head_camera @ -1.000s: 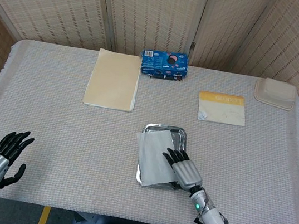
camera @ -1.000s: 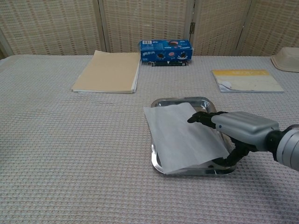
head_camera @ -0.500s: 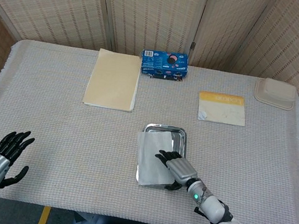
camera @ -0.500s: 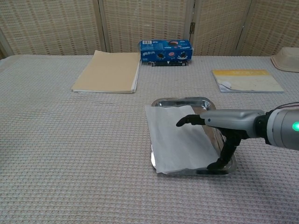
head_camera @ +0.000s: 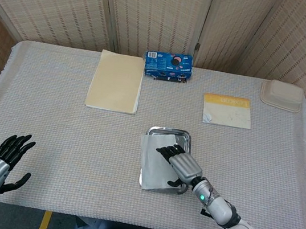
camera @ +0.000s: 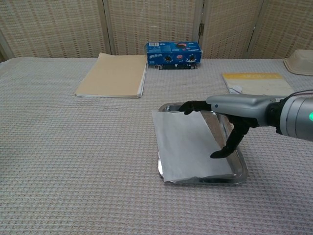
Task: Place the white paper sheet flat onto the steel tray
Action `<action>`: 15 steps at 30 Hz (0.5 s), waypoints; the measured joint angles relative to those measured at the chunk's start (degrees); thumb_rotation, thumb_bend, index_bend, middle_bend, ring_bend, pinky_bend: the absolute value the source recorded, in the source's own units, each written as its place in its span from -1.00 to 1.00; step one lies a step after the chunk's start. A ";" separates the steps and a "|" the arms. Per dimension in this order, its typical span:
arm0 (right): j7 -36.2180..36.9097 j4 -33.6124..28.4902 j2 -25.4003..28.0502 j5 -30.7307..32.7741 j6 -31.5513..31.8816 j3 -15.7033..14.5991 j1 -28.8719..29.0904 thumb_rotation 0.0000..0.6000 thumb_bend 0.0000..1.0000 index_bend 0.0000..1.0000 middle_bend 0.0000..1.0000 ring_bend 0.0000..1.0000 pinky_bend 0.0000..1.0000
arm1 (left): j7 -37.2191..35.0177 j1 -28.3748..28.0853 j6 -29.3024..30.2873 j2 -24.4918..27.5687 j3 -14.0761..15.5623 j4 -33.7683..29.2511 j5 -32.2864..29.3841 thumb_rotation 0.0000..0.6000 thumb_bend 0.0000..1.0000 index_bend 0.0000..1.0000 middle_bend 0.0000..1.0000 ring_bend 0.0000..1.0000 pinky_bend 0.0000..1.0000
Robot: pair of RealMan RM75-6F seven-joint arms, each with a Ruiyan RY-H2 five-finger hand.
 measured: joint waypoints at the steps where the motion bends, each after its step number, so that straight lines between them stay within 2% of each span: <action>1: 0.13 0.42 -0.39 -1.83 1.99 -0.02 -0.29 1.00 -0.20 -1.00 0.58 0.45 0.47 | -0.12 0.02 0.07 0.06 0.04 -0.07 0.06 1.00 -0.17 -1.00 -1.00 -1.00 -1.00; 3: 0.16 0.95 -0.78 -4.28 4.39 -0.13 -0.59 1.00 -0.11 -1.00 0.85 0.78 0.78 | -0.38 0.01 0.07 0.16 0.13 -0.21 0.13 1.00 -0.17 -1.00 -1.00 -1.00 -1.00; 5: -0.34 0.99 -0.72 -5.40 5.17 -0.33 -0.53 1.00 -0.07 -1.00 0.98 0.97 0.93 | -0.61 -0.04 -0.10 0.25 0.22 -0.42 0.13 1.00 -0.17 -1.00 -1.00 -1.00 -0.91; 8: -1.64 0.14 -0.05 -3.22 3.60 -0.45 0.18 1.00 -0.03 -1.00 1.00 1.00 1.00 | -0.75 -0.08 -0.72 0.51 0.38 -1.03 -0.31 1.00 -0.17 -1.00 -1.00 -1.00 -0.70; 12: -3.93 -1.16 0.89 3.83 0.67 -0.53 2.02 1.00 0.06 -1.00 1.00 1.00 1.00 | -0.51 -0.02 -0.76 0.80 0.37 -1.76 -0.55 1.00 -0.17 -1.00 -1.00 -1.00 -0.69; 15: -6.30 -1.81 1.51 11.43 -1.54 -1.04 4.33 1.00 0.15 -1.00 1.00 1.00 1.00 | -0.13 0.06 -1.22 1.06 0.37 -2.10 -1.21 1.00 -0.17 -1.00 -1.00 -1.00 -0.59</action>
